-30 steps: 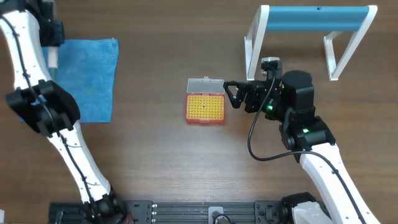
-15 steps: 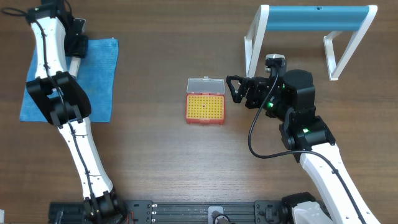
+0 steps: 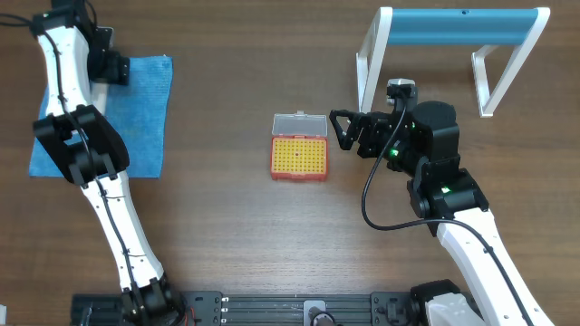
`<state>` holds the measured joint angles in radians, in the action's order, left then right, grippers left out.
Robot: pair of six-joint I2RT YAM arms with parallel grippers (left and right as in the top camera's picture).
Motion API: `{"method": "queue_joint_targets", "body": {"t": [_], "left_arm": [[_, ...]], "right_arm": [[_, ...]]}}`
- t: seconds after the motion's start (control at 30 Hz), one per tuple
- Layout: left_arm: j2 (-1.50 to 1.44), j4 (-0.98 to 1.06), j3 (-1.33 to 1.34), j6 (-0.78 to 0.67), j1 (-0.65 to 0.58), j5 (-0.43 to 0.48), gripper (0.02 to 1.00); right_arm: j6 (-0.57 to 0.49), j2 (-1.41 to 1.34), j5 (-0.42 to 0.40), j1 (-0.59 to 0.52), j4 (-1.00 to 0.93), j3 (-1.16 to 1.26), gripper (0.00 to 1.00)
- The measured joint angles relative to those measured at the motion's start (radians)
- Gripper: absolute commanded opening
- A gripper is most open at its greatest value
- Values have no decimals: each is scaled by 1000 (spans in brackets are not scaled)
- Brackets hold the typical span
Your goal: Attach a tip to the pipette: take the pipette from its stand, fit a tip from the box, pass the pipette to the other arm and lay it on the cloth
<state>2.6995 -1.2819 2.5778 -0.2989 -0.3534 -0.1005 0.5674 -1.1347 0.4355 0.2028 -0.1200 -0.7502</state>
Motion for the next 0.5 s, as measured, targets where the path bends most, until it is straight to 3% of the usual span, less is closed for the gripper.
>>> {"method": "queue_joint_targets", "body": {"t": [0.27,0.37,0.43,0.5], "left_arm": [[-113,-278,130,60,83,16,958],[-298,-348,153,95,150,38,958],[-447,-409,156,149,206,47,961],[-582,-406,160,201,251,62,961]], "right_arm": [[-27,0,-32,0,-5,0,974],[-100,1,-121,0,-14,0,974],[-206,68,-218,0,-34,0,980],[-276,183,-292,0,-185,-6,972]]}}
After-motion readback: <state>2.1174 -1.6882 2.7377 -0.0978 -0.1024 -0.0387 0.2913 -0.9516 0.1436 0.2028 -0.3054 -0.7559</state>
